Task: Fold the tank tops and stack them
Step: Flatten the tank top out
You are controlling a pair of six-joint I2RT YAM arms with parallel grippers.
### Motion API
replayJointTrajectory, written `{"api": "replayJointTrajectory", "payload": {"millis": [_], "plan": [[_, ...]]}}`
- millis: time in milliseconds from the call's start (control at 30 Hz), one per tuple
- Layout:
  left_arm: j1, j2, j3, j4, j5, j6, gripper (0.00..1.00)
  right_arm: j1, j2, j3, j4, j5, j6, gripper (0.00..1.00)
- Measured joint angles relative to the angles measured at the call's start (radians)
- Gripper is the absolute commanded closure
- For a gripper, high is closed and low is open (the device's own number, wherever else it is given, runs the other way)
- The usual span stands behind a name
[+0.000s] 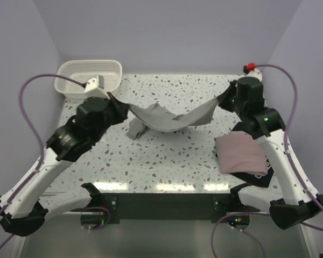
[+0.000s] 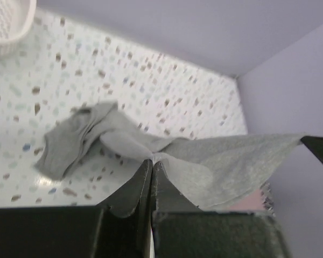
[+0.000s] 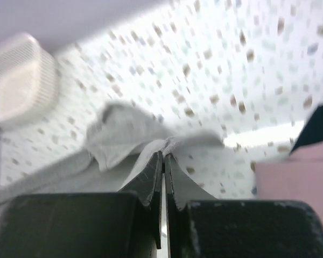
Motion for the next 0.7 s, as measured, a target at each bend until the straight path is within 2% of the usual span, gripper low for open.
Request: {"api": "replayJointTrajectory", "payload": {"millis": [33,167,400,533,700], "plan": [[0.000,-0.014,0.093,-0.010,-0.028,0.031,1.00,0.000,-0.014,0.084,-0.025,0.014,-0.010,1.00],[0.000,-0.062,0.284,0.011,-0.089,0.101,1.00,0.000,-0.062,0.370,-0.087,0.046,-0.037,1.00],[0.000,-0.123,0.484,0.084,-0.129,0.202,1.00,-0.001,-0.088,0.743,-0.169,0.056,-0.075,1.00],[0.000,-0.123,0.541,0.119,-0.138,0.246,1.00,-0.001,-0.088,0.869,-0.178,0.040,-0.091,1.00],[0.000,-0.122,0.554,0.153,-0.154,0.282,1.00,-0.001,-0.085,0.887,-0.175,0.033,-0.104,1.00]]}}
